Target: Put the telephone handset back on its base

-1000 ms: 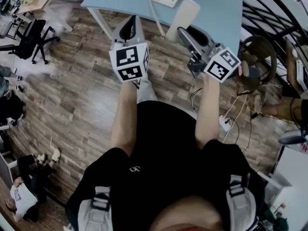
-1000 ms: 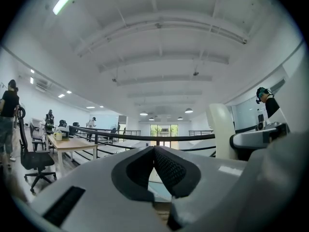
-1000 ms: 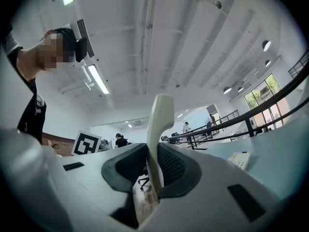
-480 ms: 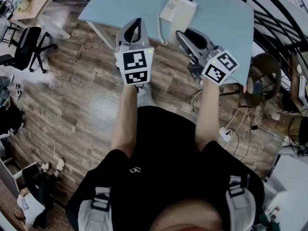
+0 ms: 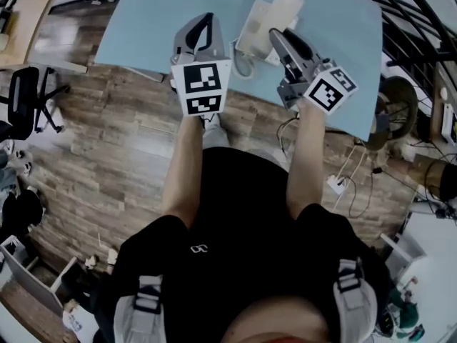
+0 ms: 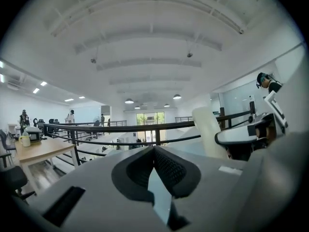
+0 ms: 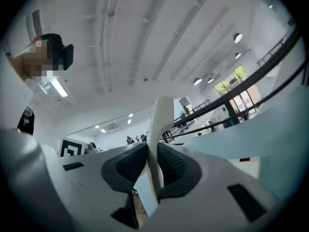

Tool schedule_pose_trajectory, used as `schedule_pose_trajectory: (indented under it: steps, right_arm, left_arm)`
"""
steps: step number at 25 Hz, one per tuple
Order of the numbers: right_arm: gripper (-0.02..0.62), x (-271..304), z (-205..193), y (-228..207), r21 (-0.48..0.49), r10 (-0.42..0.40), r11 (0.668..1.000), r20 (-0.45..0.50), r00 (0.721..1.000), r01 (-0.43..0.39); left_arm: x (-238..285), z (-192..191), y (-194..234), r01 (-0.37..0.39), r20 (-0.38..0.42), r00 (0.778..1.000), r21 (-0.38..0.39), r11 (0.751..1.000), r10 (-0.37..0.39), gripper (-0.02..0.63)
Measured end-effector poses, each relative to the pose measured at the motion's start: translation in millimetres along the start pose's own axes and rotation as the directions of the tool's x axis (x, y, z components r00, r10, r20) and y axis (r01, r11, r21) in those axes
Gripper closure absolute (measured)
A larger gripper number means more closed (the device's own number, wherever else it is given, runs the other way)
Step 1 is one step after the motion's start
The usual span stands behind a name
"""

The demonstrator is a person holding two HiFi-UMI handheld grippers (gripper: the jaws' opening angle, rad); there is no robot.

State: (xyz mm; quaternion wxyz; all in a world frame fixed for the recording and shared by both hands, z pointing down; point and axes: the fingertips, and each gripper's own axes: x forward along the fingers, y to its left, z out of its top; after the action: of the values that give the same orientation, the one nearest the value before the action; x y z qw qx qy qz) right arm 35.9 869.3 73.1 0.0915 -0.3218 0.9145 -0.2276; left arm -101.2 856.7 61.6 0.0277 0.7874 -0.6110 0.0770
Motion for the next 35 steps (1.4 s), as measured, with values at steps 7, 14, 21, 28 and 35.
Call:
schedule_pose_trajectory:
  steps: [7, 14, 21, 28, 35]
  right_arm:
    - [0.523, 6, -11, -78, 0.192, -0.079, 0.978, 0.011, 0.997, 0.075]
    - [0.523, 35, -63, -128, 0.316, -0.066, 0.944, -0.110, 0.992, 0.098]
    - [0.525, 70, -107, -154, 0.457, -0.036, 0.884, -0.145, 0.989, 0.099]
    - [0.525, 60, -142, -201, 0.574, -0.252, 0.731, -0.275, 0.928, 0.369]
    - [0.526, 63, -140, -217, 0.595, -0.331, 0.692, -0.242, 0.912, 0.408]
  left_arm:
    - [67, -37, -21, 0.081, -0.100, 0.992, -0.028, 0.996, -0.083, 0.606]
    - [95, -75, -19, 0.053, -0.195, 0.979, -0.059, 0.997, -0.064, 0.606]
    - [103, -99, -8, 0.022, -0.241, 0.970, -0.085, 0.996, -0.041, 0.606]
    - [107, -108, -2, 0.017, -0.258, 0.965, -0.101, 0.995, -0.043, 0.606]
    - [114, -107, 0, 0.025, -0.258, 0.965, -0.107, 0.994, -0.052, 0.606]
